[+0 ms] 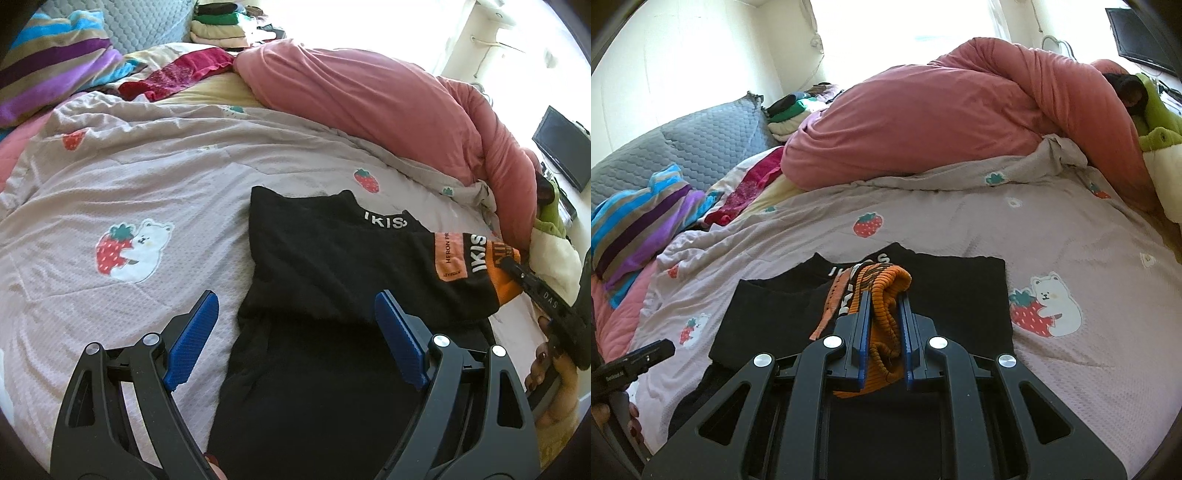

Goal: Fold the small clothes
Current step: 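Lift the held cuff and shirt edge with the right tool, then lay the orange cuff back on the shirt and open the right tool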

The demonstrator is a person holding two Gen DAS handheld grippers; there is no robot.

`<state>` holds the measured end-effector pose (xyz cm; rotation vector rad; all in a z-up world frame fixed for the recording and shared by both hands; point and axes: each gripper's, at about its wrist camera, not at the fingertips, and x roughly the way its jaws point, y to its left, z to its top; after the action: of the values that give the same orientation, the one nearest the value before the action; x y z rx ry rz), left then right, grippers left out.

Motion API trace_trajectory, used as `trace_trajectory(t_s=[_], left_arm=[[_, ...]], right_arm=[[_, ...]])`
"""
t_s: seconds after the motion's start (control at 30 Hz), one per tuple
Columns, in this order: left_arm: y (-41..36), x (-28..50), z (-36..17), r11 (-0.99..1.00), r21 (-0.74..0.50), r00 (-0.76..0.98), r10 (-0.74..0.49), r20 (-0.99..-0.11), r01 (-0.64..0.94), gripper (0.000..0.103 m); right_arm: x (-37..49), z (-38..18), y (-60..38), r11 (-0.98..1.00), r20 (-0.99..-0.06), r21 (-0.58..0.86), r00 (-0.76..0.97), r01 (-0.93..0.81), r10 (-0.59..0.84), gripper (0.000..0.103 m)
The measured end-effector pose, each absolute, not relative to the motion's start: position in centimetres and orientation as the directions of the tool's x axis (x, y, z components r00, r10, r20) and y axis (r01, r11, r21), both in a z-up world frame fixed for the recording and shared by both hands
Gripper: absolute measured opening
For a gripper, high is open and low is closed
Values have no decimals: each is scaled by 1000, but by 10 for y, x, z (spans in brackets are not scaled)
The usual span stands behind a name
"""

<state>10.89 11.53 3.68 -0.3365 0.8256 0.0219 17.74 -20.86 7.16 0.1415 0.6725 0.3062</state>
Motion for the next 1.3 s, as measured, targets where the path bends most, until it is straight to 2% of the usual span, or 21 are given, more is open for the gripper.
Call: trace_trajectory(t_s=[0.83, 0.93, 1.07, 1.2, 1.3], left_arm=[[72, 158, 11, 975, -215, 610, -133, -781, -63, 79], [66, 163, 8, 977, -207, 600, -137, -788, -49, 72], [62, 171, -2, 980, -197, 572, -145, -807, -28, 64], [65, 177, -23, 984, -176, 506, -131, -853, -41, 63], [66, 174, -29, 983, -181, 503, -139, -853, -35, 63]], right_arm=[[181, 37, -234, 966, -657, 212, 711, -147, 252, 16], [180, 31, -224, 962, -673, 208, 687, -179, 274, 16], [179, 27, -206, 955, -689, 188, 663, -229, 294, 24], [179, 27, -190, 946, -695, 175, 646, -274, 316, 32], [179, 29, -176, 936, -696, 152, 638, -317, 329, 35]])
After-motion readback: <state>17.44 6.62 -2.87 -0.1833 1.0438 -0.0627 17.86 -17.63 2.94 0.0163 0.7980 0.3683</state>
